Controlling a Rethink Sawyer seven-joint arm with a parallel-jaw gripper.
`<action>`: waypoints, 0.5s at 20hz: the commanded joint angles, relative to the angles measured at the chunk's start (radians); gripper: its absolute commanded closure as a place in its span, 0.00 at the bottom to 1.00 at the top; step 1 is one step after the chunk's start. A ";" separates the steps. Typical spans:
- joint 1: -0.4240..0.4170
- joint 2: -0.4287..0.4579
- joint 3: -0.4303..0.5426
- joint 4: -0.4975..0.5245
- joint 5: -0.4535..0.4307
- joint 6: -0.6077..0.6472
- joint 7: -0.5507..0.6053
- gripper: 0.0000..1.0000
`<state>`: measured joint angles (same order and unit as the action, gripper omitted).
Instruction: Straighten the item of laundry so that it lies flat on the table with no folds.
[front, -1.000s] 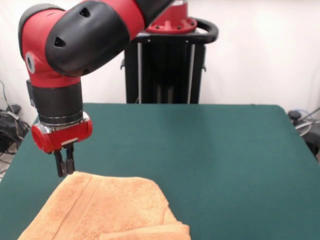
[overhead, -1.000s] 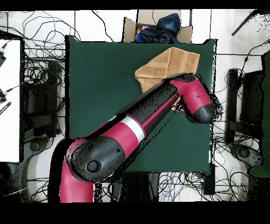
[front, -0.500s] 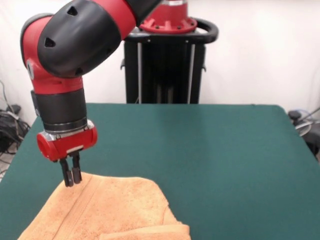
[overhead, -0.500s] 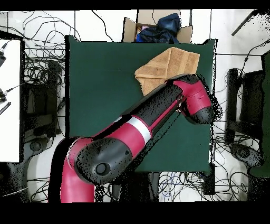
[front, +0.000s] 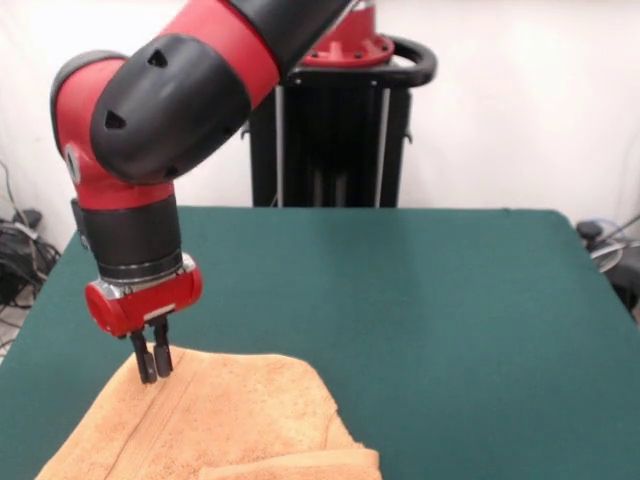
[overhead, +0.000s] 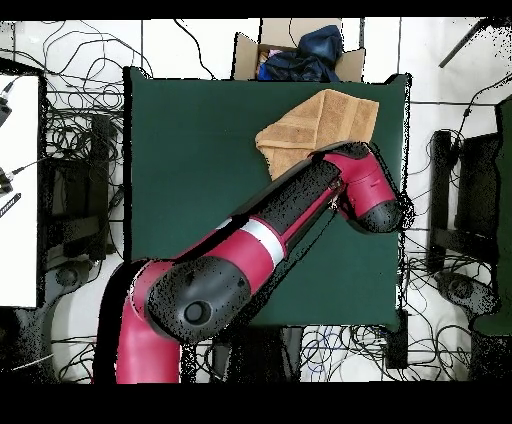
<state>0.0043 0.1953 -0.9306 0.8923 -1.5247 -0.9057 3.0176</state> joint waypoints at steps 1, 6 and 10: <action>0.009 0.100 0.121 -0.091 -0.005 0.070 -0.023 1.00; 0.008 0.117 0.113 -0.105 0.002 0.074 -0.010 1.00; 0.000 0.131 0.114 -0.125 0.000 0.052 0.005 1.00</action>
<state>0.0045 0.2569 -0.9325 0.8673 -1.5303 -0.9061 3.0176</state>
